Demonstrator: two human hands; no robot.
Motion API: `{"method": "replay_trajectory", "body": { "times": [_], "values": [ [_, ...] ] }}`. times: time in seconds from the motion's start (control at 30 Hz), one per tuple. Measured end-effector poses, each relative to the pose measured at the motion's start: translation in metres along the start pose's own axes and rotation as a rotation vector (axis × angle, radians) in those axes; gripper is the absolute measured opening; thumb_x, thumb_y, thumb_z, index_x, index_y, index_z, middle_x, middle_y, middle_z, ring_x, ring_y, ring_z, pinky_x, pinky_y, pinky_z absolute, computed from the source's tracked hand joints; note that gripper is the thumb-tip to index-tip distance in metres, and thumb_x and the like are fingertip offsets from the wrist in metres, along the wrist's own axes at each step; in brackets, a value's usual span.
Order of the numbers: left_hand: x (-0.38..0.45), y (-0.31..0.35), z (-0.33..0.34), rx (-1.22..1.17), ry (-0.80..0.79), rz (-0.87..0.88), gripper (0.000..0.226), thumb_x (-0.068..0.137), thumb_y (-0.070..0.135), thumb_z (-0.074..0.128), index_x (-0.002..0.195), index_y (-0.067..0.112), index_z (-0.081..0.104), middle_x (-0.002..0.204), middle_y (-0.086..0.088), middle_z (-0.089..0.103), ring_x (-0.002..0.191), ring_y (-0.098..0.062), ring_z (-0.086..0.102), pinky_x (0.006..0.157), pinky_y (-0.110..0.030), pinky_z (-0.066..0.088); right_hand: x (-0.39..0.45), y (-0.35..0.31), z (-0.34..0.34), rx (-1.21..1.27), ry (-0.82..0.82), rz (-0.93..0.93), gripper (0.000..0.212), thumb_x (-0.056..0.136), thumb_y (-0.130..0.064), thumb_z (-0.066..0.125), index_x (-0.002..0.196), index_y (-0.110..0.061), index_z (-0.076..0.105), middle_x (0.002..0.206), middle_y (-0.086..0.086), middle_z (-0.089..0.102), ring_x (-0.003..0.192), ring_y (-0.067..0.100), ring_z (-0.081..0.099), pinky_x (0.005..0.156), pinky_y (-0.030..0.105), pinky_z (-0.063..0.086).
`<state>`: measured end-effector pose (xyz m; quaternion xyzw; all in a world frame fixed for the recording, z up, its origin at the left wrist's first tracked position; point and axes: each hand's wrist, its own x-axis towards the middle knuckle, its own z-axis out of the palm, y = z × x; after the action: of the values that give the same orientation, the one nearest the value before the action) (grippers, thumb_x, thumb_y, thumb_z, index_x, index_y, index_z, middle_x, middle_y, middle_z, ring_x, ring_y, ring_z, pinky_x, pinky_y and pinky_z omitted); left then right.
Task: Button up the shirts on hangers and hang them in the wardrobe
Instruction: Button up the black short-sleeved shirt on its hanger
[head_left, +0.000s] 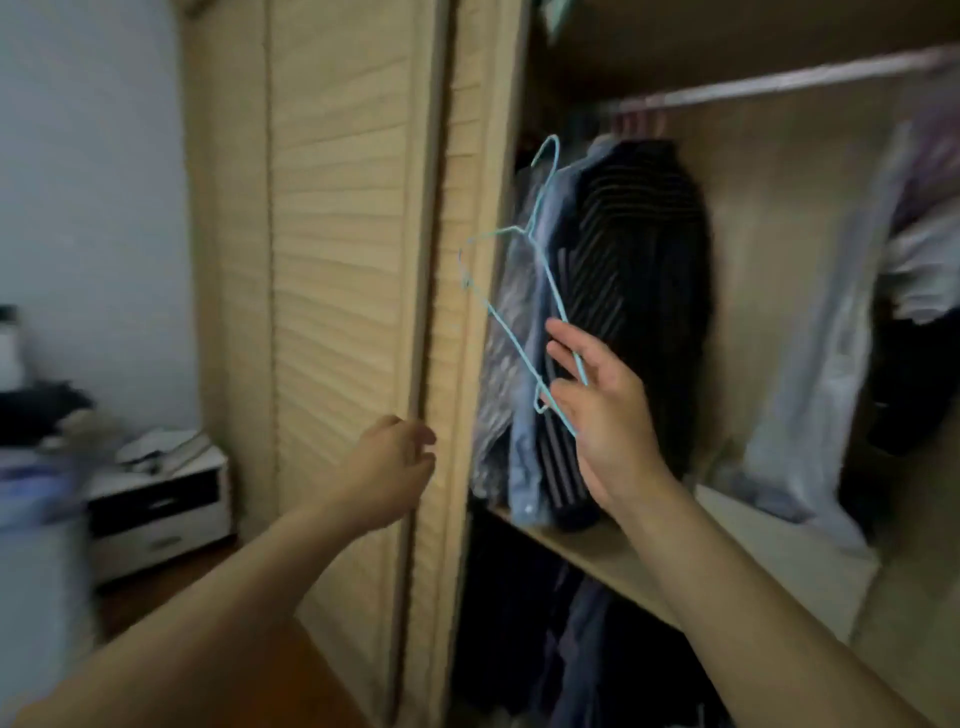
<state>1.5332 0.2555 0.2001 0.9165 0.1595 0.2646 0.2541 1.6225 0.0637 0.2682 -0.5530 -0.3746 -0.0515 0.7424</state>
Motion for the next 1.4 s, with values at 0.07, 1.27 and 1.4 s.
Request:
{"method": "replay_trajectory", "body": {
  "times": [0.07, 1.27, 1.4],
  "values": [
    [-0.07, -0.053, -0.009, -0.02, -0.071, -0.167, 0.025, 0.099, 0.028, 0.059, 0.122, 0.022, 0.067, 0.12, -0.001, 0.061, 0.107, -0.019, 0.061, 0.089, -0.03, 0.049, -0.042, 0.033, 0.04, 0.163, -0.073, 0.195, 0.052, 0.092, 0.016, 0.048, 0.124, -0.021, 0.064, 0.121, -0.014, 0.068, 0.117, 0.002, 0.063, 0.105, 0.038, 0.049],
    [-0.782, -0.457, -0.325, -0.265, 0.483, -1.621, 0.012, 0.101, 0.017, 0.059, 0.096, 0.026, 0.065, 0.087, -0.003, 0.067, 0.081, -0.022, 0.062, 0.072, -0.031, 0.048, -0.604, 0.173, 0.739, -0.343, -1.441, 1.036, 0.016, 0.1, 0.002, 0.051, 0.103, 0.0, 0.067, 0.091, 0.015, 0.069, 0.072, 0.02, 0.062, 0.065, 0.029, 0.052],
    [-0.825, -0.402, -0.376, -0.171, 0.734, -1.675, 0.01, 0.1, 0.013, 0.06, 0.1, 0.018, 0.068, 0.079, 0.0, 0.066, 0.074, -0.015, 0.06, 0.063, -0.02, 0.047, -0.659, 0.074, 0.801, -0.095, -1.74, 0.964, 0.014, 0.1, 0.0, 0.053, 0.103, 0.0, 0.067, 0.087, 0.013, 0.069, 0.071, 0.02, 0.062, 0.066, 0.028, 0.051]
  ]
}}
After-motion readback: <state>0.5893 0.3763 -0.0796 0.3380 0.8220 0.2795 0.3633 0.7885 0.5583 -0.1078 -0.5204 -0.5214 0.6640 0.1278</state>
